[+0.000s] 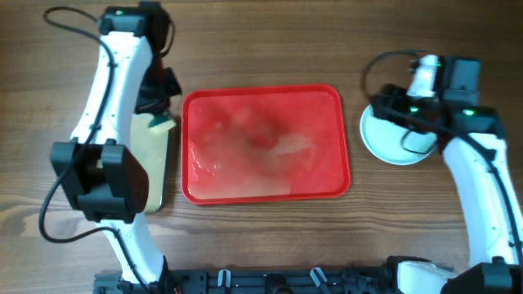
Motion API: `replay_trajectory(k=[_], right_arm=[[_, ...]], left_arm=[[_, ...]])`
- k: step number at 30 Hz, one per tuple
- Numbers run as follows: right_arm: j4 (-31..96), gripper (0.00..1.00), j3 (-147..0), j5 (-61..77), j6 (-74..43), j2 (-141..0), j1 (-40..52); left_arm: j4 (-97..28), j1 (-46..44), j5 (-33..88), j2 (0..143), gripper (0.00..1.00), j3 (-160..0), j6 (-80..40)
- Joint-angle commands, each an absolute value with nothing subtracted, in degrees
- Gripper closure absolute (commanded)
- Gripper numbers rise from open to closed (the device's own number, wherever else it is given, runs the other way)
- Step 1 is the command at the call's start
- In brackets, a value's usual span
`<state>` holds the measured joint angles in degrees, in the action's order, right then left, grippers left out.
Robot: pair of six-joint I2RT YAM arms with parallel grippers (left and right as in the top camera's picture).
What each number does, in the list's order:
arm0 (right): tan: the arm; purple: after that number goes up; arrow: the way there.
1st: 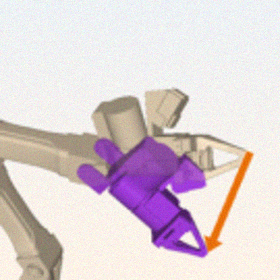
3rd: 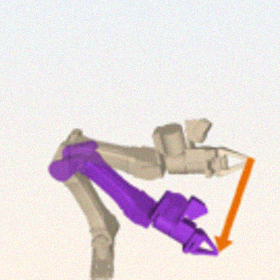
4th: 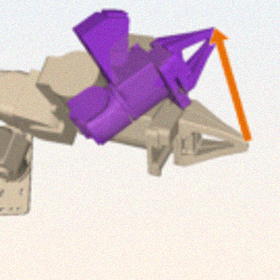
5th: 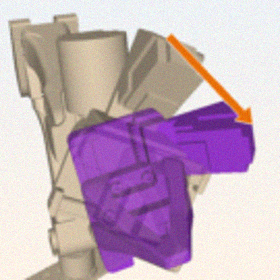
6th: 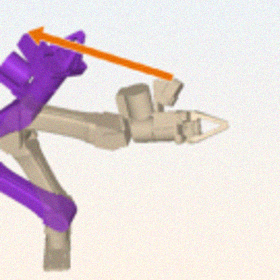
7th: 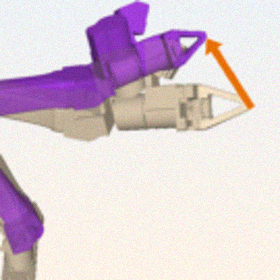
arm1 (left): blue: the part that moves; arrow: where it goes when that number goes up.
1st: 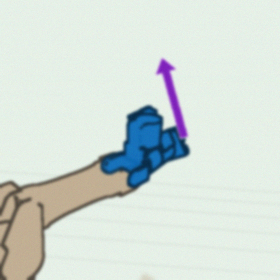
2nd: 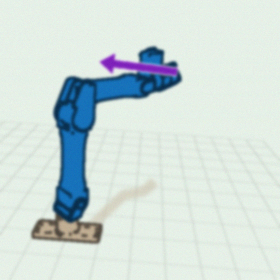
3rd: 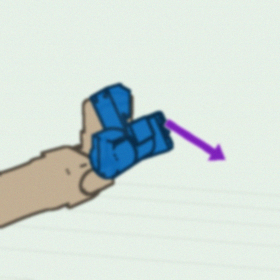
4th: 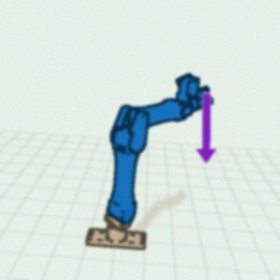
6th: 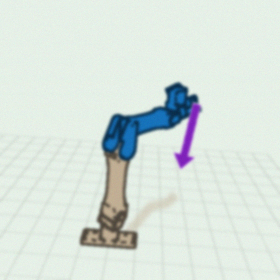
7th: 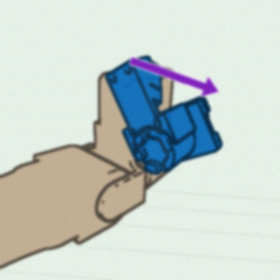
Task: Clean dirty plates on tray and stack at the side
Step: 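Carry the plate right and stack it on the plates, then drop the sponge into the black tray with left gripper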
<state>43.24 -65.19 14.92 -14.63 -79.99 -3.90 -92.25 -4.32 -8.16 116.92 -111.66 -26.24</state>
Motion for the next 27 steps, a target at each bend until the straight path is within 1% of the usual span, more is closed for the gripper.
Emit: replay_trajectory(k=[1, 4, 9, 10, 12, 17, 20, 23, 26, 27], right_arm=[[42.4, 0.27, -65.7, 16.1, -13.7, -81.1, 3.3], [41.1, 0.27, -65.7, 16.1, -13.8, -81.3, 6.6], [41.0, 0.27, -65.7, 16.1, -13.7, -81.3, 7.3], [41.0, 0.27, -65.7, 16.1, -13.7, -81.3, 7.3], [41.0, 0.27, -65.7, 16.1, -13.7, -81.3, 7.3], [40.8, 0.26, -65.7, 15.9, -11.7, -81.3, 7.3], [41.2, 0.25, -66.1, 15.9, -11.3, -81.1, 7.3], [46.3, 0.24, -71.3, 15.1, -10.1, -80.0, 7.3], [54.9, 0.22, -80.3, 8.7, -10.1, -77.5, 7.3], [58.0, 0.11, -83.7, 7.1, -10.2, -75.7, 7.3]], left_arm=[[-88.7, -1.4, -11.3, 115.5, 0.96, -104.8, -23.8], [-82.1, 1.1, -13.0, 115.5, 0.96, -95.9, -22.7], [-68.9, 5.1, -14.9, 115.5, 0.96, -84.7, -22.7], [-68.2, 5.1, -14.8, 115.5, 0.78, -84.6, -22.7], [-67.8, 5.1, -14.9, 115.5, 0.0, -84.8, -22.7], [-72.8, 5.1, -13.1, 112.3, 0.0, -93.0, -22.7], [-73.6, 5.1, -5.9, 105.4, 0.0, -98.9, -23.8], [-71.8, 5.1, -2.8, 98.7, 0.0, -99.4, -24.4], [-71.8, 5.1, -2.4, 95.6, 0.0, -99.4, -24.4], [-71.8, 5.1, -2.4, 95.4, 0.0, -99.4, -24.4]])
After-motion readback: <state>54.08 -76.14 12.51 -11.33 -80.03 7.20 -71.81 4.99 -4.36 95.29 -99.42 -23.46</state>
